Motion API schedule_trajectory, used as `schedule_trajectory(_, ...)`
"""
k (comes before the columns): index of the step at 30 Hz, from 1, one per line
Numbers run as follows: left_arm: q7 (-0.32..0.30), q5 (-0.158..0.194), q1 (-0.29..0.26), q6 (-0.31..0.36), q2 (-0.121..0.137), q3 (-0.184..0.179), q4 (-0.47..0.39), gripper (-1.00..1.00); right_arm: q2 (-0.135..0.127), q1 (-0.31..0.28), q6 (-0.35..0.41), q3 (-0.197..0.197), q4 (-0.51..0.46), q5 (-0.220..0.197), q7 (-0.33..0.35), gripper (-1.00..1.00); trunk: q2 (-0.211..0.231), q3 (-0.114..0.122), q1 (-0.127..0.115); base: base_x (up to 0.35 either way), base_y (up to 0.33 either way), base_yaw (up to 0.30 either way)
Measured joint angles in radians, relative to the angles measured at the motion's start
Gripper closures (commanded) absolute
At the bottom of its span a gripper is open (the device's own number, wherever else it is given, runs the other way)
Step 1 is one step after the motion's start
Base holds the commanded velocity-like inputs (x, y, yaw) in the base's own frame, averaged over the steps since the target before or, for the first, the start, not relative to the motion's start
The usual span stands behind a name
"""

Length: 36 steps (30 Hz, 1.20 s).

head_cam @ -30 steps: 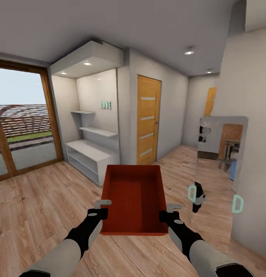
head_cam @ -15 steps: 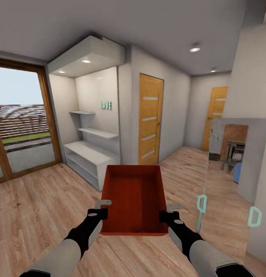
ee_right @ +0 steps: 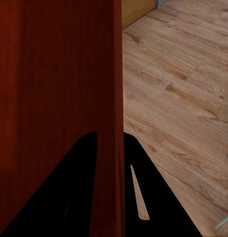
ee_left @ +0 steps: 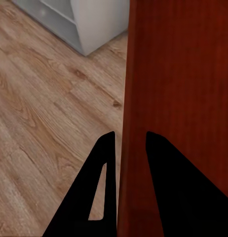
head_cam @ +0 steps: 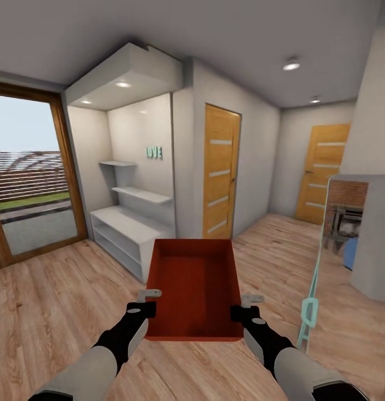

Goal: Move the two storage containers from the living room to the garage. In the garage, place one container on the floor and stack the other container on top of it (either order is fine).

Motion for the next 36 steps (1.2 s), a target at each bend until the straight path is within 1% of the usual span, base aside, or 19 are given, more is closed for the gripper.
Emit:
schedule_trajectory(7, 0.000, 0.000, 0.000, 0.000, 0.000, -0.002, -0.001, 1.00, 0.000, 0.000, -0.002, 0.000, 0.000, 0.000, 0.000, 1.00, 0.000, 0.000, 0.000, 0.323, 0.081, -0.007)
schedule_trajectory(11, 0.000, 0.001, 0.000, -0.001, 0.001, -0.003, -0.001, 1.00, 0.000, 0.000, -0.003, -0.001, 0.000, 0.000, 0.000, 1.00, 0.000, 0.000, 0.000, 0.323, 0.081, -0.140)
schedule_trajectory(36, 0.000, 0.000, 0.000, -0.001, 0.000, -0.002, -0.001, 1.00, 0.000, 0.000, -0.003, 0.000, 0.000, 0.000, 0.000, 1.00, 0.000, 0.000, 0.000, 0.323, 0.094, -0.239)
